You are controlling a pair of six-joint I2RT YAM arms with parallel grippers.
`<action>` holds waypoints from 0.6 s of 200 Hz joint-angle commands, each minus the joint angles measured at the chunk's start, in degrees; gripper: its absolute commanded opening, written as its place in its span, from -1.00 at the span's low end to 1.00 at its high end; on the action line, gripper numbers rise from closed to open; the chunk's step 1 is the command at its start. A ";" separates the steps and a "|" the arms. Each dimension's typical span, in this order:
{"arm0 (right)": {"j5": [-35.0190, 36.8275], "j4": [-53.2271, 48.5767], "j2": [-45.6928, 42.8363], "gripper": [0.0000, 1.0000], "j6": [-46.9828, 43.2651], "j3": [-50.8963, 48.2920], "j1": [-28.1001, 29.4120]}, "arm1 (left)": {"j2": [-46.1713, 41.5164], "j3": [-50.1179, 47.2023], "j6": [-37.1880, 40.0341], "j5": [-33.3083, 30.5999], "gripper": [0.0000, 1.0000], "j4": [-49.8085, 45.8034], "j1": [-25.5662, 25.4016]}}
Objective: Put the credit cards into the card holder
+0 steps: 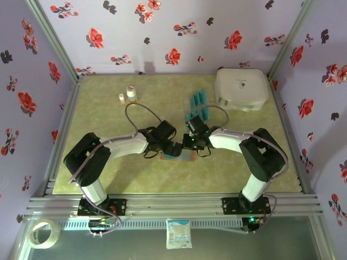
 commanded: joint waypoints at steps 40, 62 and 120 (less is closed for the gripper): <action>-1.63 1.92 1.64 -0.95 1.58 -1.01 0.04 | 0.82 -0.86 2.34 0.54 0.99 2.97 -1.49; -1.88 2.18 1.66 -0.95 1.85 -1.23 0.06 | 0.83 -1.18 2.98 0.50 0.99 3.81 -2.10; -2.33 3.10 2.47 -0.96 2.54 -1.38 0.37 | -0.40 -3.56 3.59 0.56 0.99 7.34 -3.62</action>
